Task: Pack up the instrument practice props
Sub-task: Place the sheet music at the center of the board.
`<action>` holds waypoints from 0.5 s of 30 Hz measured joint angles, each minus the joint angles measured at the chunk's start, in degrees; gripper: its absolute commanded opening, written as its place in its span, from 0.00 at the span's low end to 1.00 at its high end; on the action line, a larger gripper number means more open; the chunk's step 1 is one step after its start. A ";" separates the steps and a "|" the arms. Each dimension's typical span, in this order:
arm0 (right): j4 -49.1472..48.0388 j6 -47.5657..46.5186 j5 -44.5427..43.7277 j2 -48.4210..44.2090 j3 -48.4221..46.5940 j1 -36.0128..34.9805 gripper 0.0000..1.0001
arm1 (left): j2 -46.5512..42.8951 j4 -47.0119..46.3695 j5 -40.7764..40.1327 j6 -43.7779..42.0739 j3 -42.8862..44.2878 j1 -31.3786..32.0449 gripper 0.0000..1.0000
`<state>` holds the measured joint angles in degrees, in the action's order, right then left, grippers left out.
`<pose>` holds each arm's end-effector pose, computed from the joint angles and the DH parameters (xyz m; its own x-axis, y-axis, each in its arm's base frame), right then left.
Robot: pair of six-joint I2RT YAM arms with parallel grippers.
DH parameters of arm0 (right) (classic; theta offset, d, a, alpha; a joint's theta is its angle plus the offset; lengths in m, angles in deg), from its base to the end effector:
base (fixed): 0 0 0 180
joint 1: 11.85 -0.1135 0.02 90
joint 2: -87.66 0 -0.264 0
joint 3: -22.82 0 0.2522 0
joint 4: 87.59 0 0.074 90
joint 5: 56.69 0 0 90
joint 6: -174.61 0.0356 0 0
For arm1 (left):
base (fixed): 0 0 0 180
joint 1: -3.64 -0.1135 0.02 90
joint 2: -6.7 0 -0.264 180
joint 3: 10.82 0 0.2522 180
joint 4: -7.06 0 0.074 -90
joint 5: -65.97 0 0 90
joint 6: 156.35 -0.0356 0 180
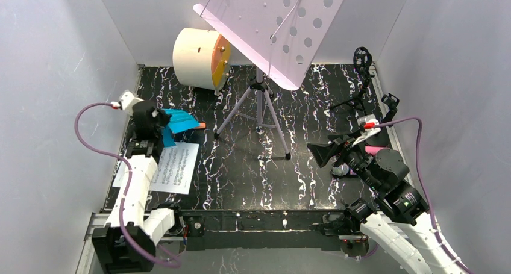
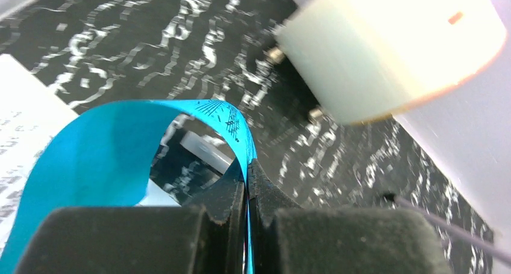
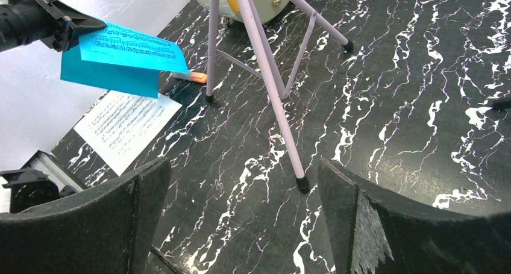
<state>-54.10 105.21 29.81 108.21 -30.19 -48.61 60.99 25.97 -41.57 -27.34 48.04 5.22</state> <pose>0.0775 0.0552 0.3396 -0.2064 0.2841 -0.9363 -0.5083 0.7865 0.3508 0.2221 0.0046 0.3212 -0.0252 -0.5997 -0.7998 -0.3622 0.7512 -0.5518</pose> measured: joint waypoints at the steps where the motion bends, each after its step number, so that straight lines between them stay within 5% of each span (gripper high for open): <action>1: -0.02 -0.02 0.15 -0.11 0.00 0.00 0.99 | 0.90 0.00 1.01 -0.07 0.22 -2.62 0.00; 6: -0.11 -0.26 0.98 -0.24 0.00 0.00 0.99 | 7.08 3.06 5.16 -1.38 6.38 -12.17 0.00; 15: -0.11 -1.05 1.79 -0.87 0.00 0.00 0.99 | -0.04 3.98 7.10 -2.47 5.42 -12.59 0.00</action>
<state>-54.21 104.16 31.60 107.34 -30.19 -48.61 60.94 29.94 -34.46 -29.81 53.46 -7.37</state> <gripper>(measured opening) 0.985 0.007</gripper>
